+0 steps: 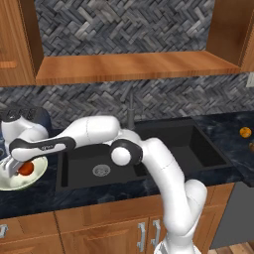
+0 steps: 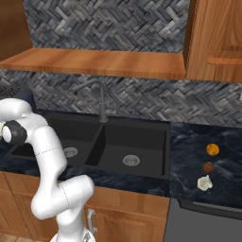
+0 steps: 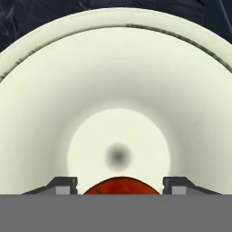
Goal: There is a mixed pile of frozen fruits and vegetables on the counter. Locate all the frozen vegetables and place the items in a bowl on the counter. Take all the frozen fruits and defrost them in a running sink.
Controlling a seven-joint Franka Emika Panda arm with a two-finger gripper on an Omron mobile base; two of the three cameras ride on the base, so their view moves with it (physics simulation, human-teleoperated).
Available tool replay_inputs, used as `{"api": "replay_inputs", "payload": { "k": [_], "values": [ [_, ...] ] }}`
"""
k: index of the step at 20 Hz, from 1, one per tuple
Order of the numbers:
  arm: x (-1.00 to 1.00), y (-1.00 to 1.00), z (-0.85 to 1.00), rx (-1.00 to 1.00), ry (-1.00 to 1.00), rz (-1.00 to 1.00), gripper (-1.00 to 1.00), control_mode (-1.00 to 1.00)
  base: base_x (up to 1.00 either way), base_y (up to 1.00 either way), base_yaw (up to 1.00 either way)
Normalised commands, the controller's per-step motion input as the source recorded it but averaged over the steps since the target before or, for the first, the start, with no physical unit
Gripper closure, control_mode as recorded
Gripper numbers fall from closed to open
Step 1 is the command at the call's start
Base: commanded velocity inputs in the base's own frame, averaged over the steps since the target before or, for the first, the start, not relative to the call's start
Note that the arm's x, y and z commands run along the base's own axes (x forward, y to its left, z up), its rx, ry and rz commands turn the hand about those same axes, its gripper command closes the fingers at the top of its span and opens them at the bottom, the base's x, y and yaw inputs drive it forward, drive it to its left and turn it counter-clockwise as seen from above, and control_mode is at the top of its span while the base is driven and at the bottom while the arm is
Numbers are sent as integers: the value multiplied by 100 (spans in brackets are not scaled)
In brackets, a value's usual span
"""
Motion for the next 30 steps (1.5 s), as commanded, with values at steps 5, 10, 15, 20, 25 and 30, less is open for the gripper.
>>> {"api": "replay_inputs", "payload": {
  "k": [5, 10, 15, 20, 25, 30],
  "values": [
    [6, 13, -13, 0, 7, 0, 100, -100, 0, 0, 0],
    [3, 12, -12, 0, 5, 0, 100, -100, 0, 0, 0],
    [2, 9, -5, 0, 2, 0, -100, -100, 0, 0, 0],
    [1, 1, 14, 0, 0, 0, -100, -100, 0, 0, 0],
    [0, 0, 15, -1, 0, 0, -100, -100, 0, 0, 0],
    [-2, -15, 20, -3, 0, 0, -100, -100, 0, 0, 0]
  ]
}}
